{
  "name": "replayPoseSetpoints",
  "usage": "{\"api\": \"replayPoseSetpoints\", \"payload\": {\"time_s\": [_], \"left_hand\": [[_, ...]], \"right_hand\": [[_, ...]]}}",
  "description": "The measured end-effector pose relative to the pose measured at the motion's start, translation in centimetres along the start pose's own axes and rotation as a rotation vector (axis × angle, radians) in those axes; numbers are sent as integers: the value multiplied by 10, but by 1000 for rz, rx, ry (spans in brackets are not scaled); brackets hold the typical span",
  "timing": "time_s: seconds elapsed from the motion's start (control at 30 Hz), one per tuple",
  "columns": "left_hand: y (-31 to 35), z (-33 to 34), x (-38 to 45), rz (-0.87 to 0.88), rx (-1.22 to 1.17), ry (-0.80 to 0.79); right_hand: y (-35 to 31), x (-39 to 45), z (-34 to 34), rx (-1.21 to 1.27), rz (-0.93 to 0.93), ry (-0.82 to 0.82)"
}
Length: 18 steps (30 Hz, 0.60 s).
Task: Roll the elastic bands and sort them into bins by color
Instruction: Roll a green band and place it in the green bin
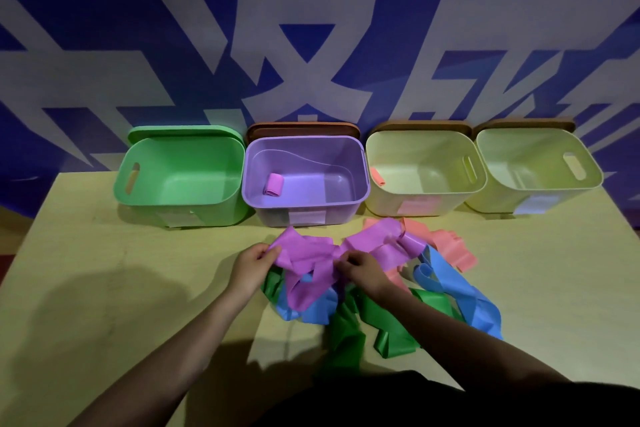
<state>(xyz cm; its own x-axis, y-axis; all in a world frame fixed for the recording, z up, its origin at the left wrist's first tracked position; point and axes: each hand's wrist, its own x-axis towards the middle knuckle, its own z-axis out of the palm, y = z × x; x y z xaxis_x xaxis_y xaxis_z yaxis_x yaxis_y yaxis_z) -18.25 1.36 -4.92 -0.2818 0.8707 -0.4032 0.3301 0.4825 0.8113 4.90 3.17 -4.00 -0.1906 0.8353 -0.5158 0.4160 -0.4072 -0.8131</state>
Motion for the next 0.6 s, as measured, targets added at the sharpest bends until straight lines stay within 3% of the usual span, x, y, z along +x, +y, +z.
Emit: {"api": "replayPoseSetpoints", "payload": {"time_s": [0.17, 0.27, 0.4, 0.53, 0.6], "left_hand": [[6, 1, 4, -60, -133, -20], [1, 6, 4, -115, -203, -8], [-5, 11, 3, -199, -370, 30], [2, 11, 1, -221, -602, 128], [6, 9, 1, -199, -630, 155]], "right_hand": [[2, 4, -15, -17, 62, 8], [11, 5, -17, -234, 104, 101], [10, -12, -6, -253, 78, 243], [11, -27, 16, -322, 13, -196], [14, -23, 27, -467, -115, -285]]}}
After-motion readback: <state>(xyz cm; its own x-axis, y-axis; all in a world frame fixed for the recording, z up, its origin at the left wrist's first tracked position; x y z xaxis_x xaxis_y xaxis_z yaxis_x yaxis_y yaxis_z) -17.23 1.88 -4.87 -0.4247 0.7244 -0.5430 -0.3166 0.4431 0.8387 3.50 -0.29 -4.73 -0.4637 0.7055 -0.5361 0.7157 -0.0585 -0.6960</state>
